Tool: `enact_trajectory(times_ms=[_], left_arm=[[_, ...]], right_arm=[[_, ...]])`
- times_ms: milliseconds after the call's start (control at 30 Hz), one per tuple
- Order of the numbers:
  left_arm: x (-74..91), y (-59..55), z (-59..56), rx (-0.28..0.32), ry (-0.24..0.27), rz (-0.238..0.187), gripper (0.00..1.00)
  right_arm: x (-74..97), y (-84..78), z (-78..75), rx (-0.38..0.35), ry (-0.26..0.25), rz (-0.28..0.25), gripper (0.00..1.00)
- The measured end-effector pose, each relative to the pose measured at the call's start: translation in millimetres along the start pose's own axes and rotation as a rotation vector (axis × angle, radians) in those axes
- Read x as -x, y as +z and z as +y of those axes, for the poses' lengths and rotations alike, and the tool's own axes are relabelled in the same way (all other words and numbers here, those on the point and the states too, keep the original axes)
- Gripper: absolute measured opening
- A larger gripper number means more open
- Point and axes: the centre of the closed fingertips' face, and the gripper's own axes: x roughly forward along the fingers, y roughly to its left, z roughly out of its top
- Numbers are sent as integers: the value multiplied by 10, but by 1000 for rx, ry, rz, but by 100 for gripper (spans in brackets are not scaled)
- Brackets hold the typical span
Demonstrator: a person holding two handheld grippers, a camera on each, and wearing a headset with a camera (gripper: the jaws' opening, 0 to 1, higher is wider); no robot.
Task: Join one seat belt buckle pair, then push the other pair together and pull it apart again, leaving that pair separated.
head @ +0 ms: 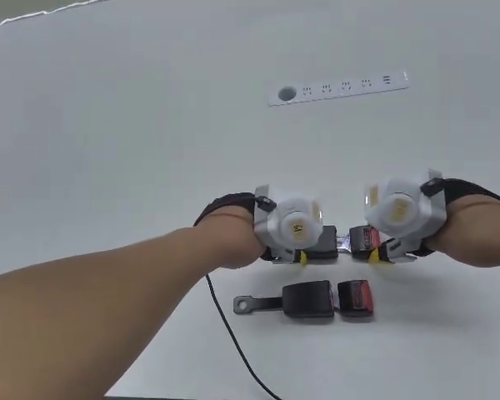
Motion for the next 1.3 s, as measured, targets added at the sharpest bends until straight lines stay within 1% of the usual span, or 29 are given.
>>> enact_trajectory(times_ms=[33, 67, 133, 200, 400, 933, 1300], left_arm=[[0, -1, 0, -1, -1, 0, 29], [0, -2, 0, -1, -1, -1, 29], [0, -5, 0, 1, 1, -4, 29], [0, -4, -4, 5, 4, -7, 29], [-5, 2, -7, 2, -1, -5, 28], [3, 7, -8, -1, -1, 5, 29], [10, -11, -4, 5, 9, -2, 29]], right_arm=[[-18, 35, 19, -15, 6, -7, 31], [-29, 67, 28, -10, 2, 1, 31], [-24, 62, 12, -2, 1, 4, 31], [-20, 44, -7, -7, 8, -8, 31], [-30, 69, 3, -1, 1, 0, 30], [13, 105, 40, -2, 11, -11, 31], [-6, 77, 28, -1, 25, -26, 31]])
